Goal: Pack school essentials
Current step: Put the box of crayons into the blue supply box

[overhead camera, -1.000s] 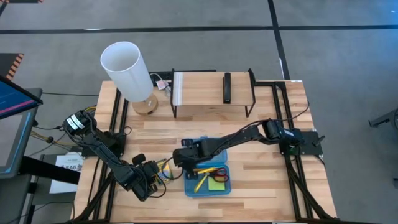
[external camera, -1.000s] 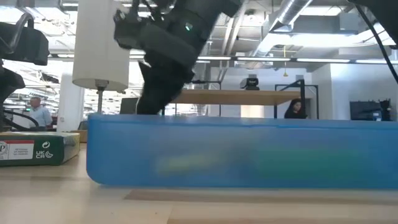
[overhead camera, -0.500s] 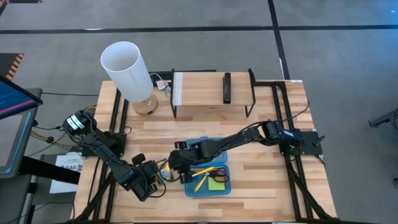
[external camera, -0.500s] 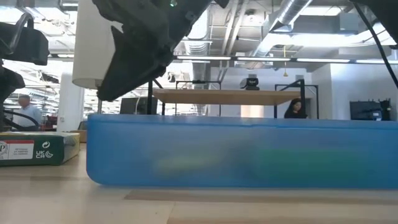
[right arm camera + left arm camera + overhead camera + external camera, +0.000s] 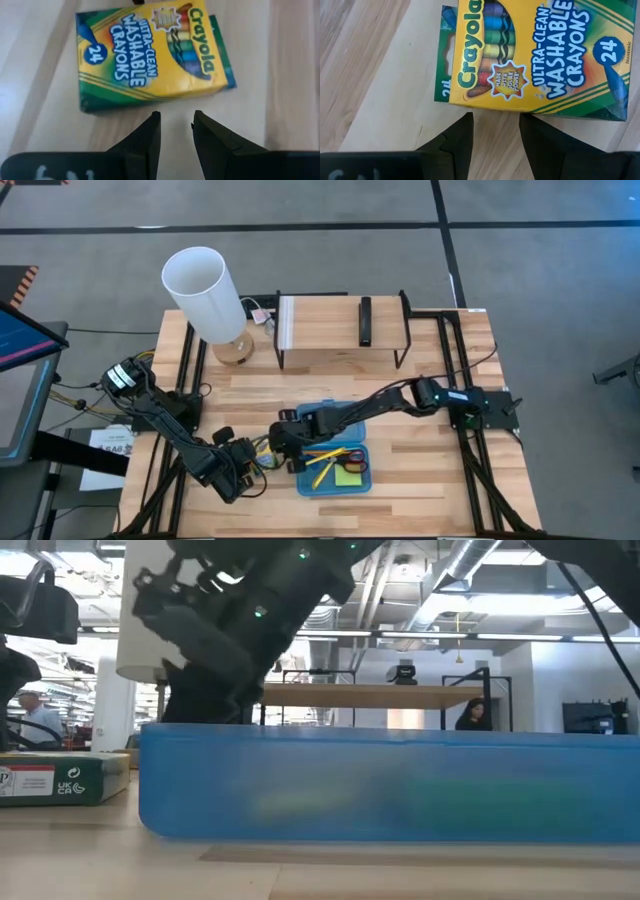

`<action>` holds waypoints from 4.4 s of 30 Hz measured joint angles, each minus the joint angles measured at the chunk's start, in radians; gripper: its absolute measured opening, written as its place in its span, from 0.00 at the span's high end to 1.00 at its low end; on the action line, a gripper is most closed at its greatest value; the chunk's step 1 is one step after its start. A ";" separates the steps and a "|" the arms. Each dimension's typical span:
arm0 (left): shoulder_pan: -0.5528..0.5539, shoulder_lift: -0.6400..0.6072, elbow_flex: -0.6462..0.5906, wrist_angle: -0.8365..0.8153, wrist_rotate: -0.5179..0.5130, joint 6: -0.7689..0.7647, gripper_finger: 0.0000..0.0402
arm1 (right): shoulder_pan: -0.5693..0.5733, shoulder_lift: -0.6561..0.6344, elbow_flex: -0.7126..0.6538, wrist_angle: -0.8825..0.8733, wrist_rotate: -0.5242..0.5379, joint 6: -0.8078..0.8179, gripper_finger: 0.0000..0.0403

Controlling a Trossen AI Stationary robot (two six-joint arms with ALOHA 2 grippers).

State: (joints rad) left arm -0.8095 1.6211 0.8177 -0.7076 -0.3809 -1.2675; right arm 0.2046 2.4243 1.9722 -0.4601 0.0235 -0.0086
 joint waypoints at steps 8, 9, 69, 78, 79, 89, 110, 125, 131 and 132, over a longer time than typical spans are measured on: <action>0.013 0.000 0.001 0.034 -0.049 0.040 0.63 | -0.012 0.037 0.012 0.016 -0.028 0.007 0.67; 0.015 0.000 0.001 0.037 -0.048 0.041 0.63 | -0.013 0.037 0.012 0.016 -0.029 0.007 0.67; 0.208 0.045 0.191 0.453 -0.123 0.604 0.63 | 0.173 -0.197 0.006 -0.610 0.085 0.272 0.67; 0.243 0.179 0.197 0.544 0.013 0.641 0.63 | 0.210 -0.197 -0.012 -0.726 0.088 0.323 0.67; 0.243 0.178 0.198 0.540 0.014 0.638 0.63 | 0.210 -0.196 -0.014 -0.742 0.091 0.327 0.67; 0.211 0.071 0.197 0.450 -0.079 0.659 0.63 | 0.228 -0.273 -0.014 -0.760 0.215 0.309 0.68; 0.160 0.034 0.142 0.487 -0.345 0.696 0.63 | 0.194 -0.838 -0.983 0.390 0.246 0.249 0.70; 0.208 -0.032 0.079 0.984 -0.276 1.092 0.63 | 0.117 -0.807 -1.132 0.845 0.209 0.134 0.70; 0.207 -0.197 -0.270 1.475 -0.245 1.114 0.63 | 0.086 -0.751 -1.132 0.929 0.141 0.132 0.70; 0.207 -0.228 -0.331 1.562 -0.245 1.108 0.63 | 0.081 -0.737 -1.127 0.938 0.133 0.132 0.70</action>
State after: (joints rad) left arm -0.6025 1.3931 0.4865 0.8546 -0.6258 -0.1597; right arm 0.2852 1.6871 0.8451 0.4782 0.1569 0.1231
